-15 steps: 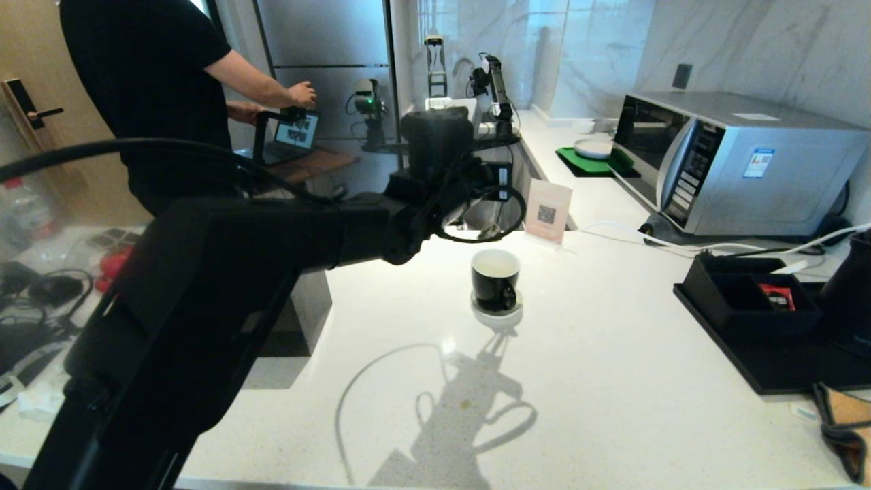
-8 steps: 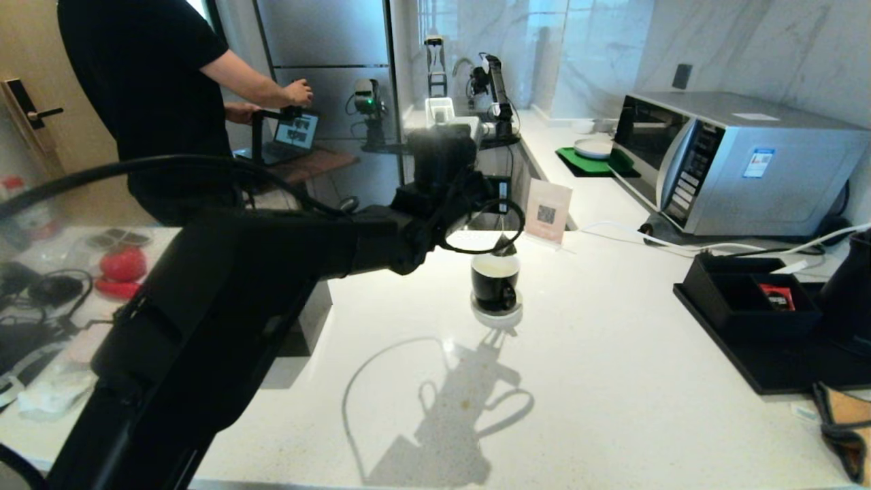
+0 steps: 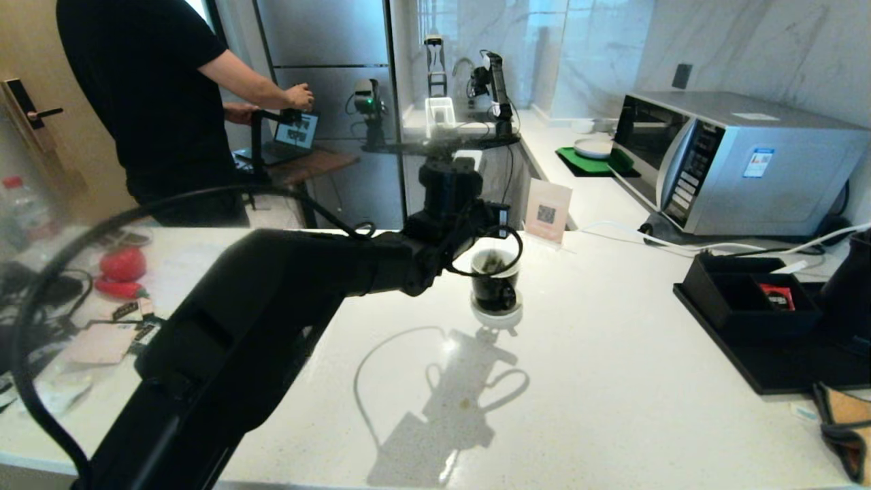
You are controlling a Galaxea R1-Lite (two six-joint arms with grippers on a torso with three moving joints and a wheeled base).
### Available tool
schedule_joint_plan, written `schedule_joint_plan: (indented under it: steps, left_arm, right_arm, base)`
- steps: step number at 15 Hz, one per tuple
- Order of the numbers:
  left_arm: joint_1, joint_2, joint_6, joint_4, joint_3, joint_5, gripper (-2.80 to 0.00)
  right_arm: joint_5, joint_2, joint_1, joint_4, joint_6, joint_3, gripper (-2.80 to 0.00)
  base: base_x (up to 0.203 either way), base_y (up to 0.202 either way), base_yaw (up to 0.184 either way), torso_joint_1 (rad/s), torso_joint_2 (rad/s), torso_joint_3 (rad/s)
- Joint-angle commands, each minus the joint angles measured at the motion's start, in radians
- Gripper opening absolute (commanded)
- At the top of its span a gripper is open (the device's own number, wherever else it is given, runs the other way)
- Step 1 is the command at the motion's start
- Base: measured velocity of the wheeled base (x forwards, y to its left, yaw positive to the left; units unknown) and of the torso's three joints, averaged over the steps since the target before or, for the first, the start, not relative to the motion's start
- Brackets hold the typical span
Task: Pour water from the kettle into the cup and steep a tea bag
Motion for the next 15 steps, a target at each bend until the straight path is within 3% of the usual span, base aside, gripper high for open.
schedule_joint_plan:
  steps: [1,13,15]
  left_arm:
    - [0.005,0.036,-0.002,-0.012,0.009,0.001,-2.80]
    - [-0.003,0.022,-0.002,-0.009,0.011,0.023,-2.80]
    - [-0.001,0.010,-0.002,-0.007,0.011,0.023,-2.80]
  right_arm:
    - [0.000,0.043,-0.011,0.000,0.000,0.000,-2.80]
    - [0.000,-0.011,-0.028,0.000,0.000,0.000,-2.80]
    - [0.000,-0.025,-0.094,0.000,0.000,0.000,-2.80]
  base:
    - [0.000,0.000,0.000,0.000,0.00,0.000]
    - [0.000,0.000,0.000,0.000,0.00,0.000]
    - [0.000,0.000,0.000,0.000,0.00,0.000]
